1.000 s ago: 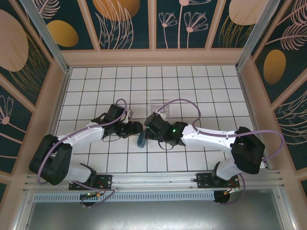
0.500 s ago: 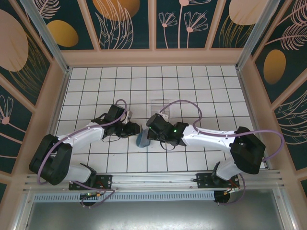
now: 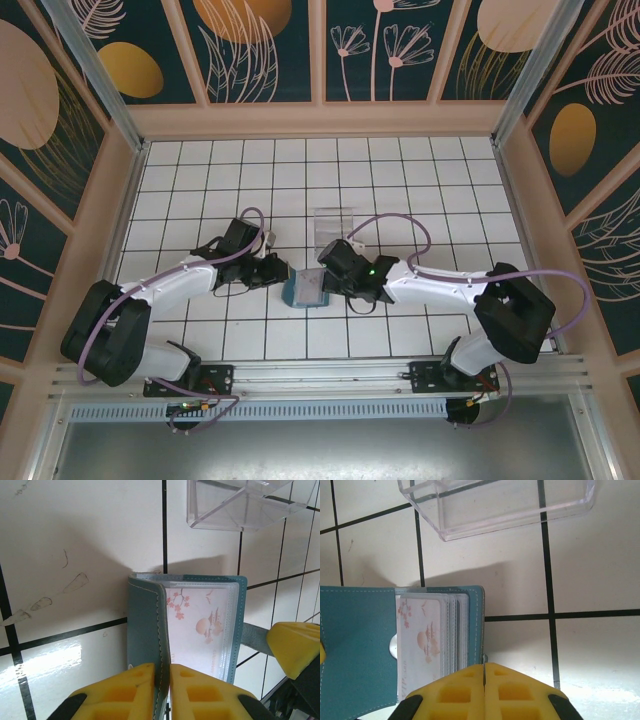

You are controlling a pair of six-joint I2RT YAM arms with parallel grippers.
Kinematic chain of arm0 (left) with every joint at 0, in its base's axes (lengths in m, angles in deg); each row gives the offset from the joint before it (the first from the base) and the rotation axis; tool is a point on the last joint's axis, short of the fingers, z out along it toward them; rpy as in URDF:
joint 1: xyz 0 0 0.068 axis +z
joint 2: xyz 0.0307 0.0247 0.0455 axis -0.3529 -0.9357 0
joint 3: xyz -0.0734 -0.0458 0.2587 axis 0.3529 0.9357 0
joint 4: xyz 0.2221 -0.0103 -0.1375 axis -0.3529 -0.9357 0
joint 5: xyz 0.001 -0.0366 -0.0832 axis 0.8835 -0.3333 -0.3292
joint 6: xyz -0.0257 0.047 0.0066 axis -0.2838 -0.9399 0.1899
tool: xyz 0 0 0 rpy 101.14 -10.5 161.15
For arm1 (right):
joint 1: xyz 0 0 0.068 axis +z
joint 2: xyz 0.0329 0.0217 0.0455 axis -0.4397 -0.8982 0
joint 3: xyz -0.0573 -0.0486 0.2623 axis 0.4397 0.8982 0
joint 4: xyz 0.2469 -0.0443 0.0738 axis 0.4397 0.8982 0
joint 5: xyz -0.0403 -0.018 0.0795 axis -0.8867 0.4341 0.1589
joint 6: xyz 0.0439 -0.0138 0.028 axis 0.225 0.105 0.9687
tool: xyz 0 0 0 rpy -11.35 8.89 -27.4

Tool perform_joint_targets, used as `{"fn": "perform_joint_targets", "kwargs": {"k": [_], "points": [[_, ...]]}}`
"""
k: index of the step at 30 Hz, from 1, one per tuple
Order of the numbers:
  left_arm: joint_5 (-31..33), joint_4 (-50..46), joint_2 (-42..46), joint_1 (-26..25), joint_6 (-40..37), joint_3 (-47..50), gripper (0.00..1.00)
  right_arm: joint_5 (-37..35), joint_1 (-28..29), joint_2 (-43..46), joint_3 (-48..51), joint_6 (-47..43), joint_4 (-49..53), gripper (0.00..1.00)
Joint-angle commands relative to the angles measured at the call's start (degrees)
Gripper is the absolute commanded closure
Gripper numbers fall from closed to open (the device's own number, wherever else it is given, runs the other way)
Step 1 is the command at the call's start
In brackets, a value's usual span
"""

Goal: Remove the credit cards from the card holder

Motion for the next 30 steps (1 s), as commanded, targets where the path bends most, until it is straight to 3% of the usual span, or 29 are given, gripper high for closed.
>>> {"fn": "perform_joint_targets", "kwargs": {"k": [1,26,30], "points": [[-0.7,-1.3,-0.5,-0.8,0.7,2.2,0.85,-0.7,-1.1,1.4,1.0,-1.4,-0.8,1.00],[0.5,-4.4,1.0,-4.4,1.3,6.4,0.83,1.2,-1.7,8.7,11.5,3.0,5.8,1.00],[3.5,-6.1,0.8,-4.4,1.6,4.5,0.80,-1.8,-1.7,8.7,10.1,2.4,8.2,0.91]]}}
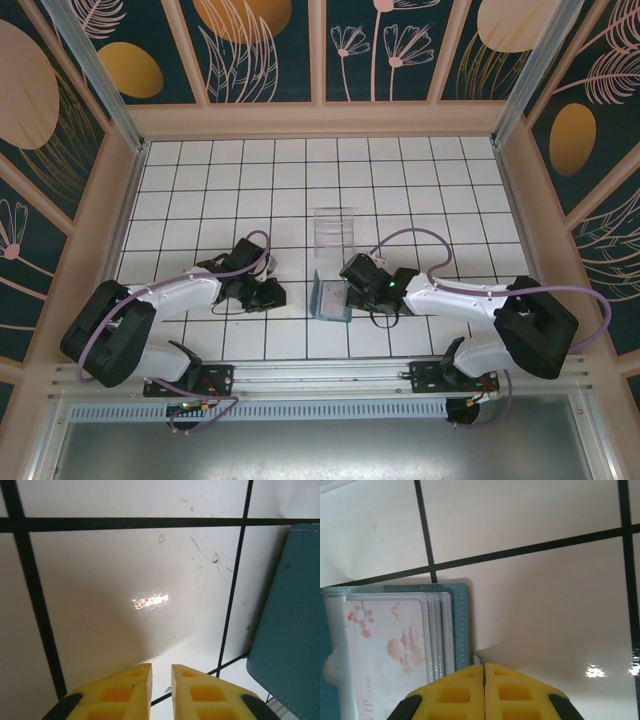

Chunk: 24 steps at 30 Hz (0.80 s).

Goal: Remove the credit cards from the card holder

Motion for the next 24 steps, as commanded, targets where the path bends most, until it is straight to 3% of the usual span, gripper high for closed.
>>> {"fn": "perform_joint_targets", "kwargs": {"k": [1,6,14,24], "points": [[3.3,-3.3,1.1,-0.3,0.6,-2.5,0.79,-3.7,0.0,0.8,-1.4,0.6,4.4,0.88],[5.4,-6.3,3.8,-0.3,0.5,-7.0,0.77,-6.1,0.0,1.3,-4.8,-0.7,8.8,0.77],[1.8,-5.3,4.6,-1.5,1.4,-12.9,0.77,-6.4,-0.3,5.9,-8.9,-1.3,11.7,0.70],[0.7,-2.2,-3.6,-12.1,4.3,-23.0,0.77,-0.3,-3.3,9.2,-6.2,0.3,6.9,0.73]]}}
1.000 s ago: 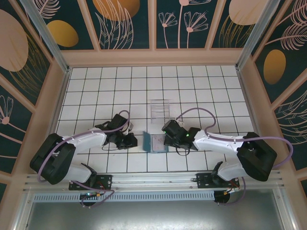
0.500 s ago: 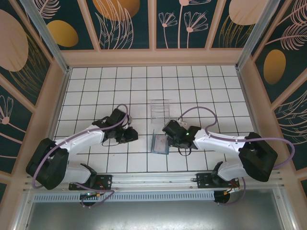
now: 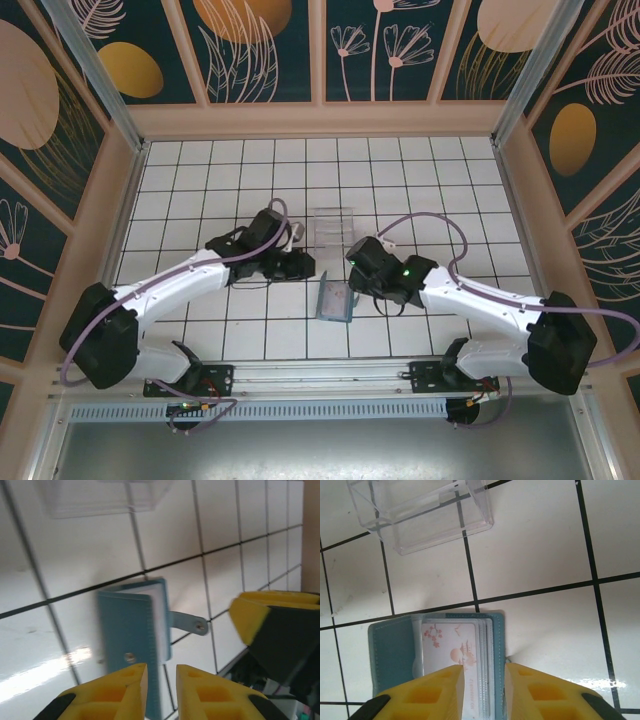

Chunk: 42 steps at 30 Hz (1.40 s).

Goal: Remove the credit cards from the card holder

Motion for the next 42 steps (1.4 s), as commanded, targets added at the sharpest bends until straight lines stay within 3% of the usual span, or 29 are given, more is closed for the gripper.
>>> {"fn": "perform_joint_targets", "kwargs": {"k": [1,6,10,20,29,42], "points": [[-1.1,2.1,-4.2,-3.5,2.0,-3.6,0.77,1.8,-1.2,2.0,1.7,1.3,-1.7,0.74],[-1.1,2.4,-12.3,-9.0,2.2,-9.0,0.76,2.0,-2.7,3.8,3.7,2.1,-1.3,0.76],[3.1,-2.3,-15.2,-9.9,1.3,-11.1,0.76,1.7,-3.6,5.5,4.5,2.4,-0.7,0.76],[8.8,-7.2,-13.2,-9.8,0.2,-10.1,0.76,5.5,-3.9,4.0,3.7,2.6,-2.4,0.76],[12.5,-8.4,-9.8,-9.8,0.8,-7.6,0.77,13.3,-3.4,-2.2,-0.3,-0.1,-7.9,0.76],[12.0,-5.4,-6.5,-7.6,1.9,-1.3,0.77,17.9,-3.1,-12.4,-3.8,-2.5,-8.9,0.77]]}}
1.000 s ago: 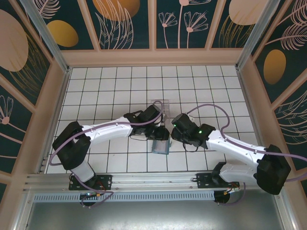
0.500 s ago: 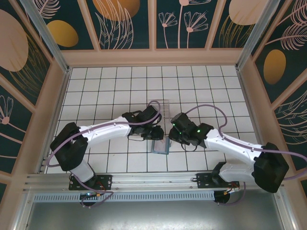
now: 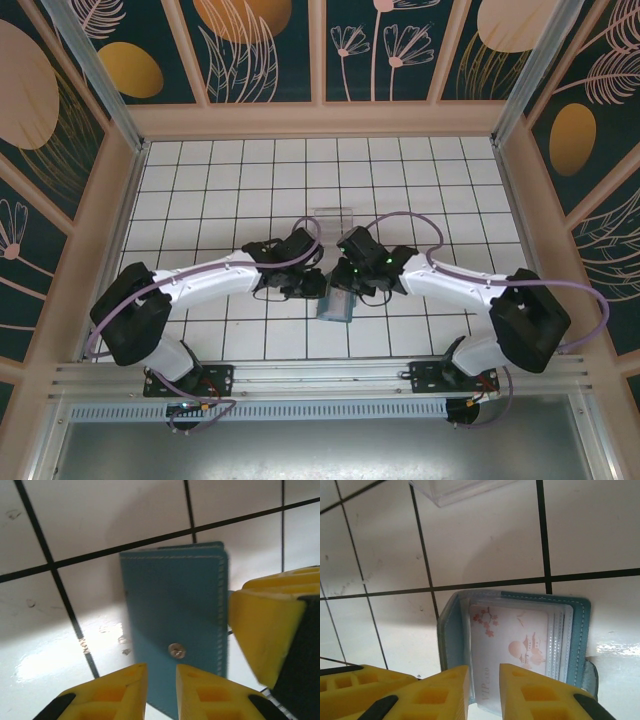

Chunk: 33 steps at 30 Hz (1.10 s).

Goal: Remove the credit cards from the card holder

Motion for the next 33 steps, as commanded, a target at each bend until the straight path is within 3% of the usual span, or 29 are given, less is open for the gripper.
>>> {"fn": "perform_joint_targets", "kwargs": {"k": [1,6,15,33], "points": [[1.2,0.1,2.4,0.7,0.7,0.6,0.77,0.5,0.4,-1.0,-1.2,-0.9,0.1,0.77],[1.2,-0.8,3.3,0.9,0.1,-1.0,0.77,-1.2,0.2,1.5,-0.1,0.0,0.0,0.73],[-1.7,-0.1,3.2,0.9,0.1,-5.8,0.77,0.9,-1.1,4.1,5.5,1.2,-2.2,0.88],[-7.7,2.0,-6.8,-3.3,1.4,-13.8,0.77,-0.2,-3.1,8.6,14.9,2.7,-3.0,0.92]]}}
